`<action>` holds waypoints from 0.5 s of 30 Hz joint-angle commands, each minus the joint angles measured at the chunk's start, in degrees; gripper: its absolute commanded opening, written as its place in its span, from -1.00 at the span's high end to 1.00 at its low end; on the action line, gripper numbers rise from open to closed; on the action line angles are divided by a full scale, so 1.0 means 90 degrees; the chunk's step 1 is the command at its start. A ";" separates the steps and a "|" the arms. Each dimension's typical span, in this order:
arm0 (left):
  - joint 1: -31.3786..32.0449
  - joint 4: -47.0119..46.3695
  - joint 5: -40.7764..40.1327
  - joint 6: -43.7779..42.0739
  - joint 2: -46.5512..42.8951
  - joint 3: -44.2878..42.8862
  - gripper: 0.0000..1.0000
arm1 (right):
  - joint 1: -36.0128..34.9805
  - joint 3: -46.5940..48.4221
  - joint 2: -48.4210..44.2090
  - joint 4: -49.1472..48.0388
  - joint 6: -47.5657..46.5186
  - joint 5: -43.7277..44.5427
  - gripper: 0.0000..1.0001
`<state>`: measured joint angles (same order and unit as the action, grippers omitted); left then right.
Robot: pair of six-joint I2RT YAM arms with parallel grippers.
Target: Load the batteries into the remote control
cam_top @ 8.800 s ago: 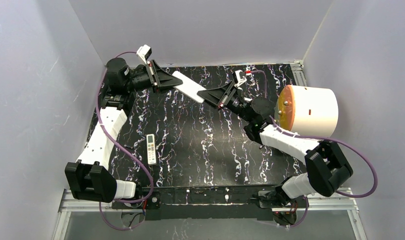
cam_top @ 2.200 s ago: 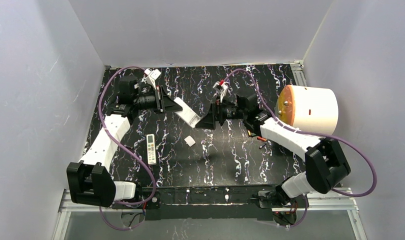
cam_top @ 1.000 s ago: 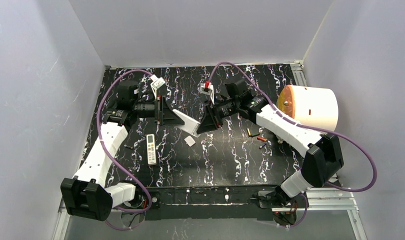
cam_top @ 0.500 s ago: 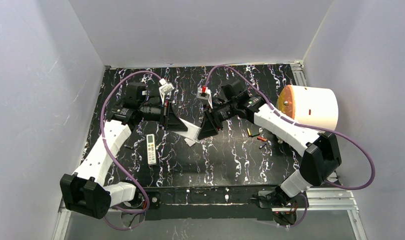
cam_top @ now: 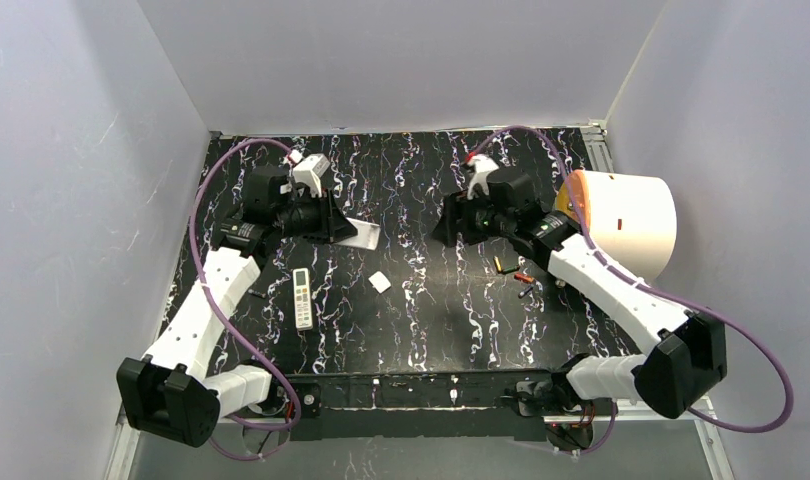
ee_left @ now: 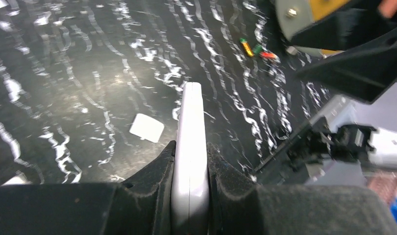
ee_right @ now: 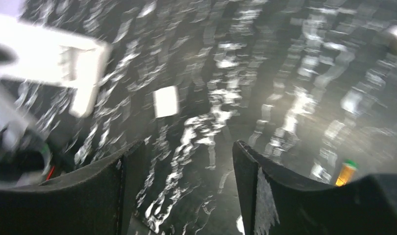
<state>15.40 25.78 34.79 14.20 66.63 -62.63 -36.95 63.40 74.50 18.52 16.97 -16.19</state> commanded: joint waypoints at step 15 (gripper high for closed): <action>-0.0003 -0.1290 -0.0397 0.0361 -0.0074 0.0684 1.00 | 0.1156 0.0330 0.2146 0.1536 0.0353 0.3443 -0.24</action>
<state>15.33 16.49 27.22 18.81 65.52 -55.99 -27.03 64.79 91.64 30.57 23.05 15.18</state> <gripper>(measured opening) 0.185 0.631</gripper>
